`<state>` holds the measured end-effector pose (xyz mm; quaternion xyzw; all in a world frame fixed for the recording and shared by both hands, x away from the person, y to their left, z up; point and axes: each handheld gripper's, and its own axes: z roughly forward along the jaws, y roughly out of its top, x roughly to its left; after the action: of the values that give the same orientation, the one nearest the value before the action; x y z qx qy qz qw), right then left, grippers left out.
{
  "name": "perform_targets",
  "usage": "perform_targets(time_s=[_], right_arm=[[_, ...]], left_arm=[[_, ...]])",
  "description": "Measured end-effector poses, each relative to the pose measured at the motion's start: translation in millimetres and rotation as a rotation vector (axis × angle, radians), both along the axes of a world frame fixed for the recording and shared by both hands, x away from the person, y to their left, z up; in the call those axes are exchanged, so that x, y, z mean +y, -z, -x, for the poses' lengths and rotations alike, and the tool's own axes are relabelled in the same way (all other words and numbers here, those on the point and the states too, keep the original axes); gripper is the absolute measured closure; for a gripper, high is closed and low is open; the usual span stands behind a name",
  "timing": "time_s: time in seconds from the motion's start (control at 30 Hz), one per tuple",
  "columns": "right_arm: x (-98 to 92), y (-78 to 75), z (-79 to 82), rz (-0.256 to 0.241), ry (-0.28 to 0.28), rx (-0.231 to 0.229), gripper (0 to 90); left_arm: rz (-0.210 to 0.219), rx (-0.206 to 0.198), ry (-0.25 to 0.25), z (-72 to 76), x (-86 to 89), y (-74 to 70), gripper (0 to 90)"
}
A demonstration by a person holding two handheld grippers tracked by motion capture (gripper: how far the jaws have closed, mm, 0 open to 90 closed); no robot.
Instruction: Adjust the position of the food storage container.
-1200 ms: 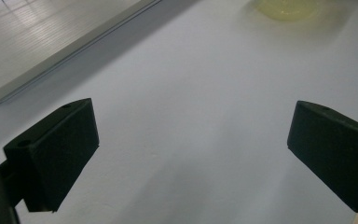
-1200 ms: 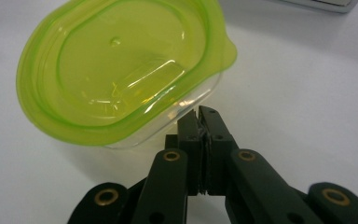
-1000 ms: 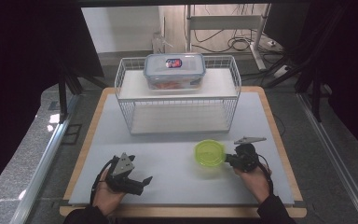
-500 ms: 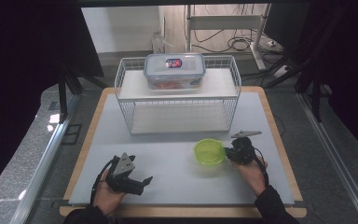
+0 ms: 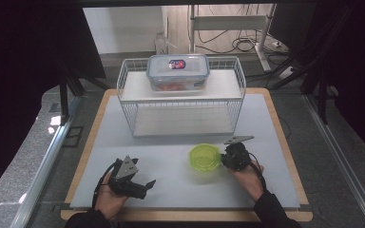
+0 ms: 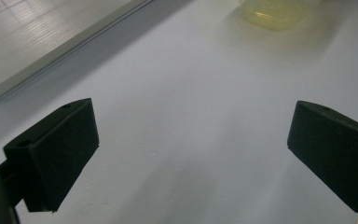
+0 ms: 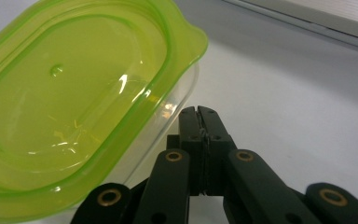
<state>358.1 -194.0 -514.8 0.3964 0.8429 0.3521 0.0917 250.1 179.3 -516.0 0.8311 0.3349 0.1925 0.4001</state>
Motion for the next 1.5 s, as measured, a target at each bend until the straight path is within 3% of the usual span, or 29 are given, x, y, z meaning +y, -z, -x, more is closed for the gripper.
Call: perform_targets(time_s=[0.63,0.77,0.87,1.17,1.5], right_arm=[[54.5,6.5,3.4,-0.004,-0.124,-0.002,89.6],[63.0,8.0,4.3,0.019,-0.145,-0.014,88.3],[61.3,6.0,5.6,0.06,-0.14,-0.056,85.5],[38.0,-9.3,7.3,0.072,-0.092,-0.126,68.7],[14.5,-25.0,16.0,0.025,-0.065,-0.143,40.3]], left_arm=[[-0.005,-0.006,0.002,0.7,-0.5,-0.5,1.8],[-0.006,-0.007,0.003,1.1,-0.5,-0.4,1.7],[-0.007,-0.01,0.002,1.1,-0.6,-0.2,1.8],[-0.015,-0.021,-0.007,2.8,2.3,-1.5,1.7],[-0.02,-0.022,-0.019,6.3,7.0,-2.3,1.7]])
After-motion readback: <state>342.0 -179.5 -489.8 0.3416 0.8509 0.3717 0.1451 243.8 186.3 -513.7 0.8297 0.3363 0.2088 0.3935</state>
